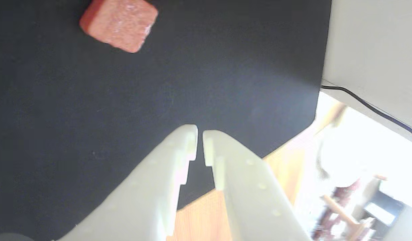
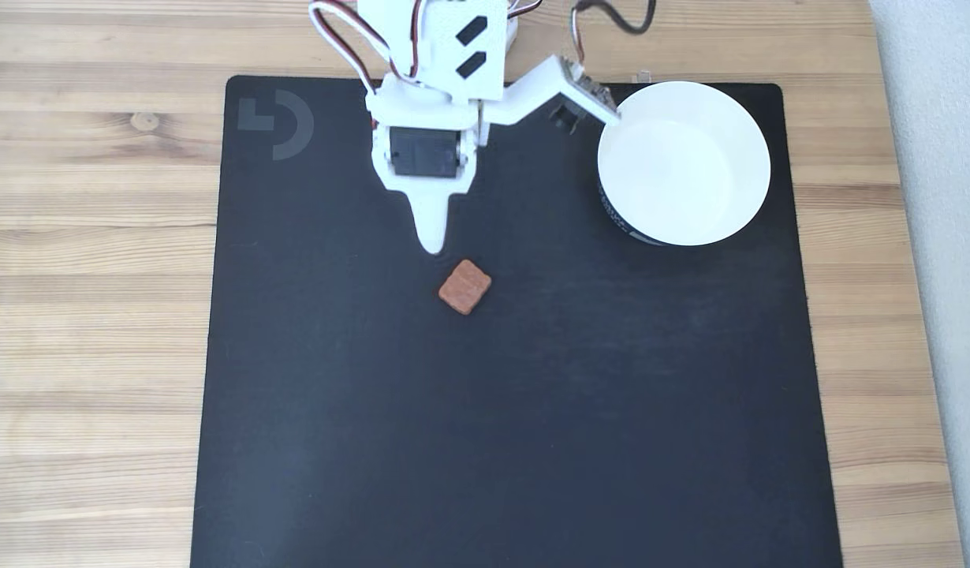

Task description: Pick up the toy and place it on the plate

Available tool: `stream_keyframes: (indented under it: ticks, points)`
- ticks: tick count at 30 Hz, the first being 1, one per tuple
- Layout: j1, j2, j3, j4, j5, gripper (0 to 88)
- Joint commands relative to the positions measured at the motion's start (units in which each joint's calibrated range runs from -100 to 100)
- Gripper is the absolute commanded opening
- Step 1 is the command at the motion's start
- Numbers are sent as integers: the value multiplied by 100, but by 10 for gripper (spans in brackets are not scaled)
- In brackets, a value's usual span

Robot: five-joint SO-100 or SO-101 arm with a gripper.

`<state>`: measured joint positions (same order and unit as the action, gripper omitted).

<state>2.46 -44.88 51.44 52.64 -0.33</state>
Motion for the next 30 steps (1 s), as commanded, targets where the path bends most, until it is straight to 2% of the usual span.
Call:
stream_keyframes:
  ticks: [1, 8, 17, 30]
  points:
    - [-91, 1232, -1426, -73, -29, 22]
    - [-99, 2783, -3012, 579, -29, 22]
    - [-99, 4250, -4004, 1459, 7, 22]
    - [-459, 4984, -4238, 1476, 18, 22]
